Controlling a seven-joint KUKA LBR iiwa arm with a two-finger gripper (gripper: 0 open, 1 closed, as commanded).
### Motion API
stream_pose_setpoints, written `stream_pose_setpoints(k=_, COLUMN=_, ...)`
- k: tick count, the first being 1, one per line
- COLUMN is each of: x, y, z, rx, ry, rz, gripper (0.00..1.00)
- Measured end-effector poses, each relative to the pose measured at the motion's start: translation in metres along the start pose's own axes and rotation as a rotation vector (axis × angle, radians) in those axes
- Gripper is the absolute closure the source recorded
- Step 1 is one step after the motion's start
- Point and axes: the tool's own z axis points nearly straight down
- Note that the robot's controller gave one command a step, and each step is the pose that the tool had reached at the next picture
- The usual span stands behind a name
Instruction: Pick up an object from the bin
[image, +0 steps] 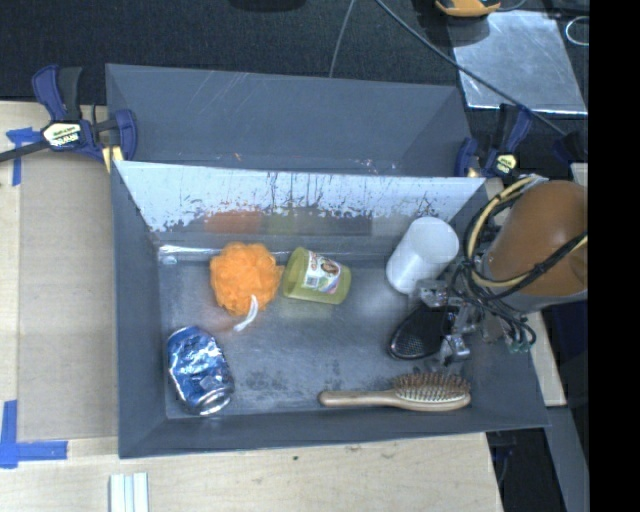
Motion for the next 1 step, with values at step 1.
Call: stream_pose_setpoints(k=1, x=-0.0051, y=0.0487, z=0.0114, rx=-0.002, ry=-0.003, rz=-0.045, gripper=0.00)
